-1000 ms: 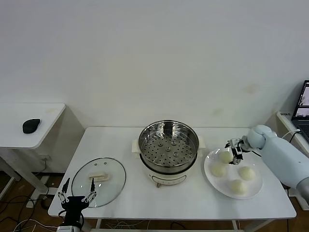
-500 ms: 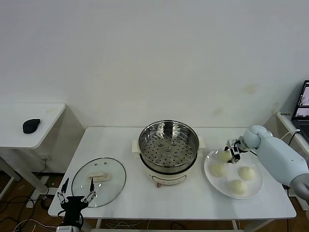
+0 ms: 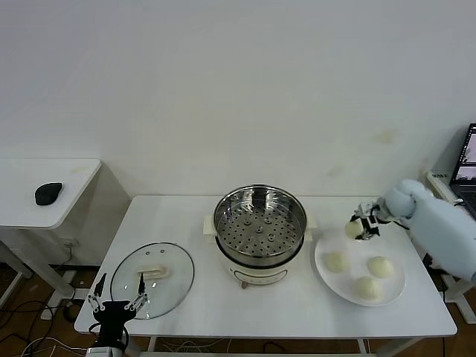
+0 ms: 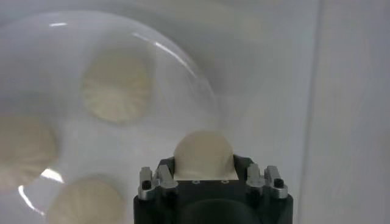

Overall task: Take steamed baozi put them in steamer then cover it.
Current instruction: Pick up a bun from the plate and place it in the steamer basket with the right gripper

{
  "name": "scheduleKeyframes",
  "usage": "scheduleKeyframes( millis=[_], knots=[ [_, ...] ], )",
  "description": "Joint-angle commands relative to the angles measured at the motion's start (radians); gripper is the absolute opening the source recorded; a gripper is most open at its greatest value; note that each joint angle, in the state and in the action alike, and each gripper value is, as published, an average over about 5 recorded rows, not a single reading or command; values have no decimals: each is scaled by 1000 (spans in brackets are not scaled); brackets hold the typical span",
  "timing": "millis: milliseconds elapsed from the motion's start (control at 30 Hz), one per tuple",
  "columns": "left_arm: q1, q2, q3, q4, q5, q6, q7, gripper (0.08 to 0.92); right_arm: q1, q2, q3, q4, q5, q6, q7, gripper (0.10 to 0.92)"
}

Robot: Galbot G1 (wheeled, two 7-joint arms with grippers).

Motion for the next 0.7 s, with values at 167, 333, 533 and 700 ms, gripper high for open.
scheduleKeyframes(
  millis=[167, 333, 533, 700],
  knots=[
    [-1, 7, -1, -4, -7, 1, 0, 823, 479, 62, -350, 164, 277, 38, 9, 611],
    [-2, 13, -9, -5, -20, 0, 0, 823, 557, 201, -457, 149, 332, 77, 26, 611],
    [-7, 23, -23, -7, -31, 1, 0, 823, 555, 381, -545, 99, 334, 159, 50, 611],
    [-9, 26, -34, -9, -36, 2, 0, 823, 521, 468, -609, 62, 263, 262, 57, 611]
  ],
)
